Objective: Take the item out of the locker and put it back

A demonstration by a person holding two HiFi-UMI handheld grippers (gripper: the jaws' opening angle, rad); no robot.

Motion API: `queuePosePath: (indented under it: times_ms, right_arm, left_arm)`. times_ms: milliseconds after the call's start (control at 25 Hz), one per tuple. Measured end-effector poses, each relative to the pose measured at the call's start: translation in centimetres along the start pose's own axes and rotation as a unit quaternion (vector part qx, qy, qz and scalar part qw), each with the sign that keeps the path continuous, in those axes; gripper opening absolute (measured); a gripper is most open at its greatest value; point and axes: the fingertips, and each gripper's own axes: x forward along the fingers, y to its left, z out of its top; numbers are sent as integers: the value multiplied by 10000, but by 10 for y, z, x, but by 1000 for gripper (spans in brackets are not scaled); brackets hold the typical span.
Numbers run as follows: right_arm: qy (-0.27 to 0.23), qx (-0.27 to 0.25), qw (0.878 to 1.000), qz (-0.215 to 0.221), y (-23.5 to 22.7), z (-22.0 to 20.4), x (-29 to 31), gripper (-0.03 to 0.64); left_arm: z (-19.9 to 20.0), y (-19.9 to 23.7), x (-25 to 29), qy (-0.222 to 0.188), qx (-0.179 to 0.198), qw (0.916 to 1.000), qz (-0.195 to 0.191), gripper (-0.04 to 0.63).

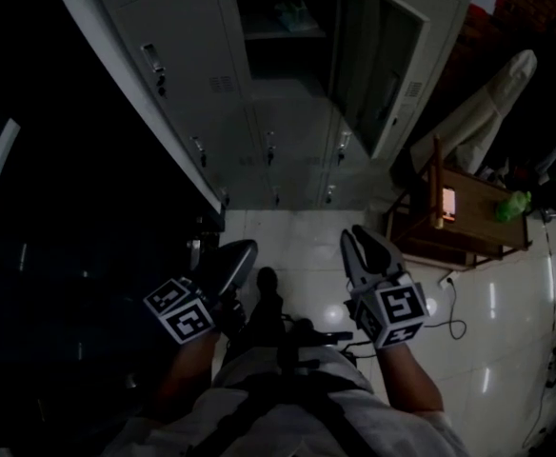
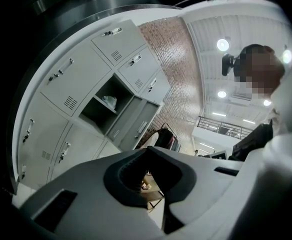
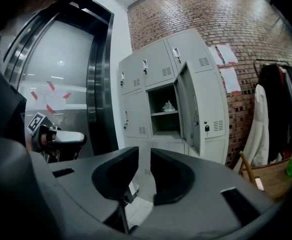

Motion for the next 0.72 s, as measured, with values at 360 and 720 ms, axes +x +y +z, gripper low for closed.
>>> queuePosePath:
  times_ms: [360,720]
  right_arm:
    - [-190,-33,9998,73,19,11,-21,63]
    - [-109,110,9999,-1,49,19,-12,63]
  left_arm:
    - [1,-21,-15,7,48,10000,-82,-2]
    - [21,-16,-33,185,-46,9994,-288,-2]
